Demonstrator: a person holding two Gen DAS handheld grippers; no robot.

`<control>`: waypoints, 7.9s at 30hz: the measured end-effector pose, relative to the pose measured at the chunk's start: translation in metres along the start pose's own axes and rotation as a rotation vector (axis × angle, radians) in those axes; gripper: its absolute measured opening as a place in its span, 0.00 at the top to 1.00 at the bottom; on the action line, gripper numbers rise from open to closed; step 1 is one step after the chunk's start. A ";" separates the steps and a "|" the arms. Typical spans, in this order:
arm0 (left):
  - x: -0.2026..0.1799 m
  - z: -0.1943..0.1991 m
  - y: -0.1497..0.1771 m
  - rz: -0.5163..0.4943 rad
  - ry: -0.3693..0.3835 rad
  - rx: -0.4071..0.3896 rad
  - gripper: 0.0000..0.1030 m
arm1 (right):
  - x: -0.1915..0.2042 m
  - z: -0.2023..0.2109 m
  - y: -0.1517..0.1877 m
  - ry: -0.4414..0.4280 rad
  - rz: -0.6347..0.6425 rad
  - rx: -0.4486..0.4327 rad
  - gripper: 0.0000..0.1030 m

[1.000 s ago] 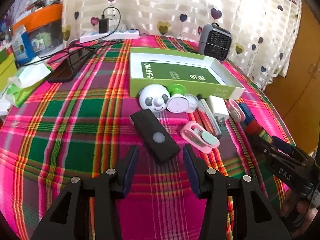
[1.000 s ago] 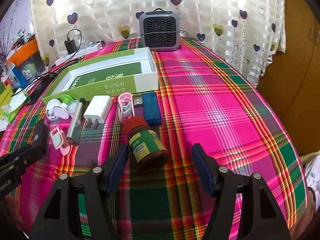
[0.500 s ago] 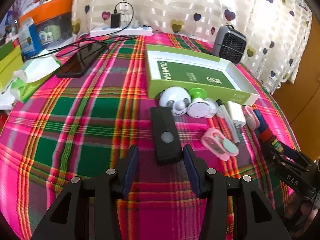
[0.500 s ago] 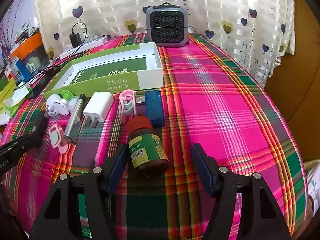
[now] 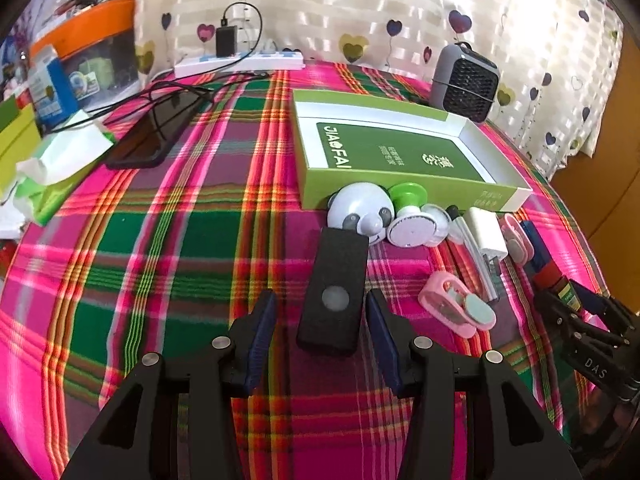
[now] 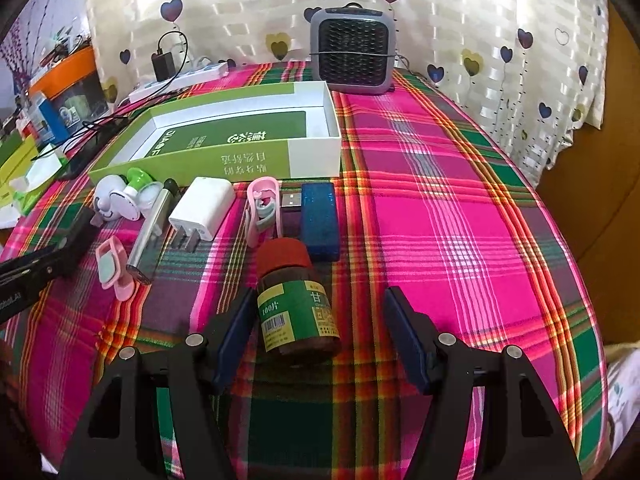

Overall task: Organize rigid objects
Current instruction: 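Move the left tool to the black device while the right tool approaches the brown jar, then close the left tool on the black device while the right tool grips the brown jar, then carry the black device into the white box while the right tool carries the jar there, then open the left tool on the green insert while the right tool releases the jar, then lift both tools away from the box, then move the left tool to the pink clip while the right tool approaches the blue USB stick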

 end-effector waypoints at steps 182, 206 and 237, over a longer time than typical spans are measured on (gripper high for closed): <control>-0.021 0.015 -0.059 -0.019 0.110 -0.102 0.62 | 0.023 -0.026 -0.084 -0.156 -0.016 -0.101 0.53; -0.062 0.026 -0.001 -0.038 0.207 -0.027 0.62 | -0.007 0.015 -0.025 -0.097 -0.083 -0.099 0.53; -0.049 0.005 0.010 -0.020 0.142 0.021 0.61 | -0.018 -0.012 -0.023 -0.048 -0.029 -0.011 0.53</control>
Point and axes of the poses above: each gripper's, at about its wrist camera, not at the fingertips, and z roughly against the way its jaws point, x to its left, y to its underside, the point moved 4 cm from there along -z, roughly the way its jaws point, and after that the axes turned 11 degrees about -x, right-handed, at the moved point
